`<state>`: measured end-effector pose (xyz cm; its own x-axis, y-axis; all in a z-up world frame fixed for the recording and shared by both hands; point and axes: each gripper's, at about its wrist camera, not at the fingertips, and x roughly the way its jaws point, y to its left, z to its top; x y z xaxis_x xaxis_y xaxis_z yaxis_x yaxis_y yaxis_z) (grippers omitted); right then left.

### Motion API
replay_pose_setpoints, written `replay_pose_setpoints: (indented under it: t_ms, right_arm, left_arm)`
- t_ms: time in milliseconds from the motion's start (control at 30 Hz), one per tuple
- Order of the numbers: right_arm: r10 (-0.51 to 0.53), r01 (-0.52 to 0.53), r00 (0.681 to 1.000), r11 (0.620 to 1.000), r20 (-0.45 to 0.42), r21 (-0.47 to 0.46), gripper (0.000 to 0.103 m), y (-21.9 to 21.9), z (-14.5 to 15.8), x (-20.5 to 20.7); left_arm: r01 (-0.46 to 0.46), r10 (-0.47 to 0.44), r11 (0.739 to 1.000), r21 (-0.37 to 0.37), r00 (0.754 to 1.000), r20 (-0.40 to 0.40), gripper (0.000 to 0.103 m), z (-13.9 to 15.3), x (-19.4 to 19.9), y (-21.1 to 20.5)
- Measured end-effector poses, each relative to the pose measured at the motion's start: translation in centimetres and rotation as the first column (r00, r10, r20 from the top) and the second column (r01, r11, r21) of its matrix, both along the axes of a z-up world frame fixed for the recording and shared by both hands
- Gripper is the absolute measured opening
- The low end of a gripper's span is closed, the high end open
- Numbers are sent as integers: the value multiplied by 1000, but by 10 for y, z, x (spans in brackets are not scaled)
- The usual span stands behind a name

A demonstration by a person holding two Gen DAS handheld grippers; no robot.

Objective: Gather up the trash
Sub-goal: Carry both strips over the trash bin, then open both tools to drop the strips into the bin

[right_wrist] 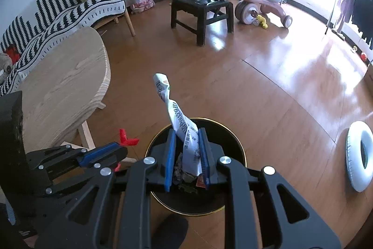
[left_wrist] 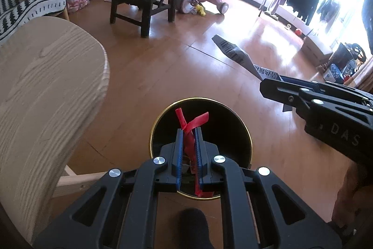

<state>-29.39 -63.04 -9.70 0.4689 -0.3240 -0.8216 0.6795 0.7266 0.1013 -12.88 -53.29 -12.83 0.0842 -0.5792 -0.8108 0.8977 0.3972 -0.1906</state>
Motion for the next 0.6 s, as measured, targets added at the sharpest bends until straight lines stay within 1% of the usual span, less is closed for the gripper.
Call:
replay_pose_setpoints:
  t_ms: [133,267,300,333,367,400,433,500,600]
  right_arm:
    - [-8,8,1000,1000,-2,19,20,-6,-5,-4]
    - [-13,13,1000,999,5,39,21,-11,-8,-7]
    - [-20,19,1000,999,11,47,22,-13,-8,-7]
    - [-27,27,1000,998,12,55,32,-15,-9,-7]
    - [-32,31,999,998,13,60,53,-18,-9,-8]
    - [-43,42,999,998,17,50,61,-19,-8,-9]
    - [-45,44,999,998,20,43,64,-19,-6,-10]
    - [-49,48,998,998,29,44,64,-19,-4,-11]
    - [-57,55,998,997,39,60,64,-20,-3,-11]
  left_arm:
    - [9,-8,1000,6,1000,-24,9,-5,-1,-7]
    - [33,-33,999,-5,998,-47,10,-9,-3,-12]
    - [34,-35,999,-7,998,-52,11,-10,-2,-14]
    - [35,-35,999,-4,998,-58,13,-12,-1,-14]
    - [33,-33,999,0,998,-62,19,-14,-1,-15]
    - [30,-30,1000,2,998,-64,24,-14,0,-15]
    - [26,-26,1000,0,998,-62,39,-16,1,-15]
    - [17,-17,1000,-7,998,-56,57,-15,1,-14]
    - [17,-17,1000,-14,999,-46,62,-10,2,-12]
